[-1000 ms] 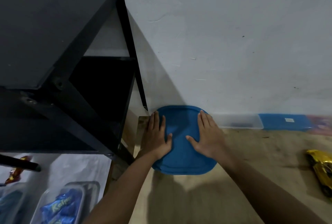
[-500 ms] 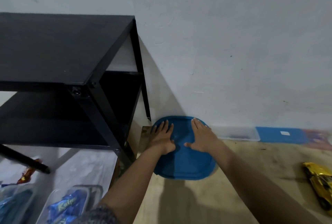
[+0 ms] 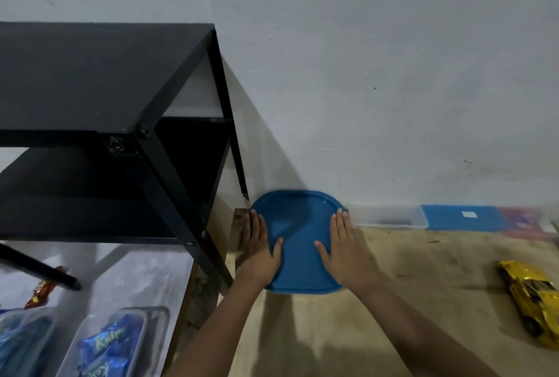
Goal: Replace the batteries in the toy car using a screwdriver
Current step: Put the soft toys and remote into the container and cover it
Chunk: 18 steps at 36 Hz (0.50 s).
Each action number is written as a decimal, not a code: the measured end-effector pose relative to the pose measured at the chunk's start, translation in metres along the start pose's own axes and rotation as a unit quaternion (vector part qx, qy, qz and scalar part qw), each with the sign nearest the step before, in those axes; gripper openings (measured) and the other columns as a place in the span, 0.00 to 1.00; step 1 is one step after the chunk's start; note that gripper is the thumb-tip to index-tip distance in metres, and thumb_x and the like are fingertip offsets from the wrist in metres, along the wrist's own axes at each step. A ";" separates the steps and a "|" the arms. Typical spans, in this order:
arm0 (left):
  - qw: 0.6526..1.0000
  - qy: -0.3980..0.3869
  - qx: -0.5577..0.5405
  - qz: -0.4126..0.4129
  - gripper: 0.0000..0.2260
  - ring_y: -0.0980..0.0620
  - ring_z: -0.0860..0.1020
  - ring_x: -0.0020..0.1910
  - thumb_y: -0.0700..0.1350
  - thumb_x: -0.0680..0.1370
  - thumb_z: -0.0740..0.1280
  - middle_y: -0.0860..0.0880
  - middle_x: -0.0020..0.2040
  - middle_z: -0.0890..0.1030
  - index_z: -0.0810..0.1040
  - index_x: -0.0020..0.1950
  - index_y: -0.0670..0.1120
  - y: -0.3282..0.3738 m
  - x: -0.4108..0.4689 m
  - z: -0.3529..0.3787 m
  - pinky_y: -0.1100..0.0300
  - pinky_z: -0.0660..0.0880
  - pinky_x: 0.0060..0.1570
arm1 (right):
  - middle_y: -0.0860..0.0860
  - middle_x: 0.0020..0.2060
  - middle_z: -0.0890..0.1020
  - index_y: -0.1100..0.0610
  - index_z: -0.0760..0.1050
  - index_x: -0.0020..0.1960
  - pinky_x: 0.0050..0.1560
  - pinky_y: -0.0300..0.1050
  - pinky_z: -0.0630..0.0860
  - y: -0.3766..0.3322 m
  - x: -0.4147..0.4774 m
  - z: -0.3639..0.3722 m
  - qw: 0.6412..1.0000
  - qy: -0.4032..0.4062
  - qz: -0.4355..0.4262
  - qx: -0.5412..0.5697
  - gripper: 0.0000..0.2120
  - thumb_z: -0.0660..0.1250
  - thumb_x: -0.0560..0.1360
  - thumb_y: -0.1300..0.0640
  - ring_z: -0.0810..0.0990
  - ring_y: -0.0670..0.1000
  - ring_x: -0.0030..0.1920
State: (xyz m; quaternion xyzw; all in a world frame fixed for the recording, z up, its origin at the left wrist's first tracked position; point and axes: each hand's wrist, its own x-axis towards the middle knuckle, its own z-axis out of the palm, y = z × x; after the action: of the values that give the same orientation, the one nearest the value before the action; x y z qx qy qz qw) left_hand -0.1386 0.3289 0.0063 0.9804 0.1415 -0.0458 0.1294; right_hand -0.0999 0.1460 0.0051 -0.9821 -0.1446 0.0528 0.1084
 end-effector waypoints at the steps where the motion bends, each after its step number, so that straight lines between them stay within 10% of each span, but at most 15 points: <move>1: 1.000 0.009 -0.004 0.000 0.32 0.50 0.35 0.75 0.57 0.81 0.47 0.45 0.77 0.35 0.37 0.76 0.42 -0.001 -0.001 0.002 0.60 0.34 0.71 | 0.57 0.76 0.44 0.63 0.41 0.75 0.70 0.42 0.37 0.002 0.000 0.005 1.000 0.017 0.000 0.004 0.54 0.15 0.60 0.31 0.43 0.54 0.76; 12: 1.000 -0.001 -0.015 0.023 0.33 0.49 0.34 0.75 0.59 0.81 0.47 0.47 0.74 0.30 0.35 0.76 0.42 -0.007 -0.001 -0.002 0.61 0.34 0.70 | 0.54 0.76 0.44 0.61 0.42 0.75 0.72 0.40 0.36 0.005 0.002 0.008 0.999 0.027 0.003 0.023 0.51 0.19 0.64 0.30 0.44 0.53 0.76; 18: 0.998 0.047 -0.009 0.039 0.40 0.49 0.36 0.76 0.67 0.72 0.33 0.47 0.72 0.27 0.36 0.76 0.41 -0.010 -0.008 0.005 0.64 0.34 0.67 | 0.57 0.61 0.79 0.64 0.75 0.62 0.62 0.45 0.71 0.002 0.003 0.002 1.000 0.007 0.021 0.004 0.41 0.35 0.77 0.38 0.78 0.55 0.61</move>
State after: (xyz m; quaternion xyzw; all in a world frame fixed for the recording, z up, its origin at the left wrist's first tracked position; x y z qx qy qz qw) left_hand -0.1493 0.3349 0.0002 0.9850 0.1096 0.0067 0.1333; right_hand -0.0967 0.1456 0.0025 -0.9849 -0.1228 0.0489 0.1122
